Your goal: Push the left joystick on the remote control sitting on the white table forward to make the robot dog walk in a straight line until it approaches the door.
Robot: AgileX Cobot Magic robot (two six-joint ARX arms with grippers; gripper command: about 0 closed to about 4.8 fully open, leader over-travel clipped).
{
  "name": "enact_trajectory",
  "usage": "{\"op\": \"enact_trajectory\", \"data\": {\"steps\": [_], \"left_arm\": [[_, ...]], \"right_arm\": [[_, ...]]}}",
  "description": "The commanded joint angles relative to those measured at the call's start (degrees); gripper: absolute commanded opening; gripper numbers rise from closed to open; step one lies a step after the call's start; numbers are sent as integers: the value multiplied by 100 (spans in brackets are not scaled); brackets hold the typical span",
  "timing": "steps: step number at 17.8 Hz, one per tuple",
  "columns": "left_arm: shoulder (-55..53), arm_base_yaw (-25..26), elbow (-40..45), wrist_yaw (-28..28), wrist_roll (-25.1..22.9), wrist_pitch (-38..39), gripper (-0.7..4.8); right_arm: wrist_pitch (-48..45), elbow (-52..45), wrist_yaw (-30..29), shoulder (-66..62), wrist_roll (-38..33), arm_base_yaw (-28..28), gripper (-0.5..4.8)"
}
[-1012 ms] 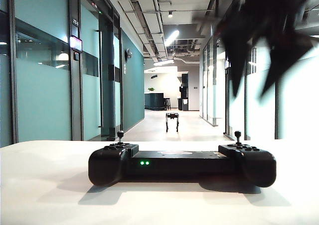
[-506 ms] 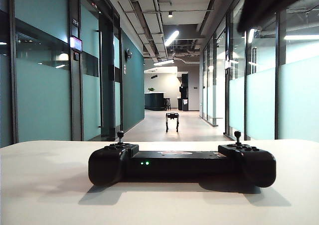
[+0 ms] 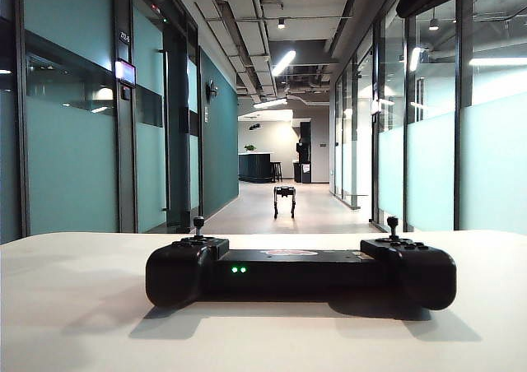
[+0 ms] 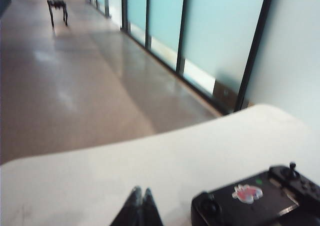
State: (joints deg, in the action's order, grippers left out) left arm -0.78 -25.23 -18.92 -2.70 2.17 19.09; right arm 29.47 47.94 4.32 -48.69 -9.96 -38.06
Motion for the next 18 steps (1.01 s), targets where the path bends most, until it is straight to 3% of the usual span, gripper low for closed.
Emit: {"op": "enact_trajectory", "data": {"steps": [1, 4, 10, 13, 18], "left_arm": [[-9, -4, 243, 98, -22, -481, -5], [-9, -4, 647, 166, -96, -962, -5], [-9, 4, 815, 162, -195, -1180, -5], [-9, 61, 1038, 116, -188, -1759, -5], [-9, 960, 1211, -127, -109, -1943, -5]], "right_arm": [[-103, 13, 4, 13, 13, 2, -1], [-103, 13, 4, 11, 15, 2, -1], [-103, 15, 2, 11, 15, 2, -1], [-103, 15, 4, 11, 13, 2, -1], [-103, 13, 4, 11, 15, 2, -1]]}}
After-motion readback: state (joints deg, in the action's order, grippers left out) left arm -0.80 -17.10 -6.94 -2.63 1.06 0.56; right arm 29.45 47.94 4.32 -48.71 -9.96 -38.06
